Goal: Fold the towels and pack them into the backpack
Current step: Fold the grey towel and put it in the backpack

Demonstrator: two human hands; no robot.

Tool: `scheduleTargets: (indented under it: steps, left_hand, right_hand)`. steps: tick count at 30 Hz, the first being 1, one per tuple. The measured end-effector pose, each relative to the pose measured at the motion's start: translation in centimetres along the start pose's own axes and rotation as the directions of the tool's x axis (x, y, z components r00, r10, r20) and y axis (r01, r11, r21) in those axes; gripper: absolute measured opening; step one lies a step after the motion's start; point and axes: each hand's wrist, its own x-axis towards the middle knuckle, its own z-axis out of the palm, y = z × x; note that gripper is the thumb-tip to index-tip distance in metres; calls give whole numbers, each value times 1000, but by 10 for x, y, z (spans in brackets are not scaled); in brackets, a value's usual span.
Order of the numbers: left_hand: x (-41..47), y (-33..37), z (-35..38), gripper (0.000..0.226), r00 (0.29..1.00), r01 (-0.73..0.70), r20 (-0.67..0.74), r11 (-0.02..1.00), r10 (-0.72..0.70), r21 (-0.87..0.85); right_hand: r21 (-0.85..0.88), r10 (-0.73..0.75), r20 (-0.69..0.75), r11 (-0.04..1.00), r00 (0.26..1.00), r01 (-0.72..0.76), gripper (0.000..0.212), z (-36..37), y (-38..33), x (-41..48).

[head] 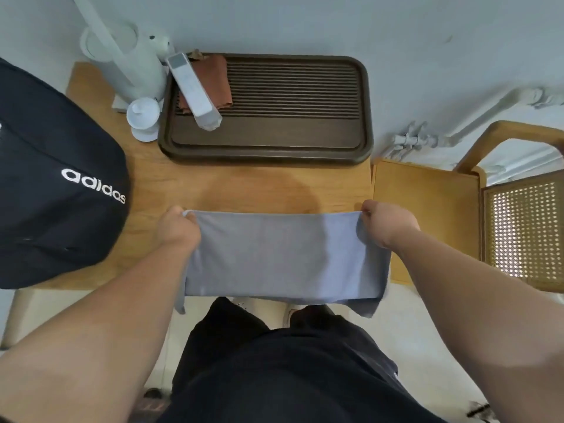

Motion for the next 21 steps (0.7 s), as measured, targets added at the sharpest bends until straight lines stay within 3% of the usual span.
scheduleTargets:
  steps: [7, 15, 19, 21]
  left_hand:
    - [37, 15, -1, 24, 999, 35, -13, 998, -34, 51]
    - [66, 49, -11, 19, 995, -89, -35, 991, 93, 103]
    - [45, 55, -5, 43, 953, -224, -114, 909, 279, 352]
    - [25, 53, 6, 54, 915, -341, -72, 856, 397, 389]
  right_hand:
    - [38, -63, -31, 997, 998, 64, 32, -6, -10, 47]
    - [52, -1, -218, 999, 976, 12, 28, -12, -23, 72]
    - [-117, -79, -365, 992, 928, 38, 43, 4, -33, 47]
    - [-136, -161, -307, 983, 938, 124, 54, 21, -44, 30]
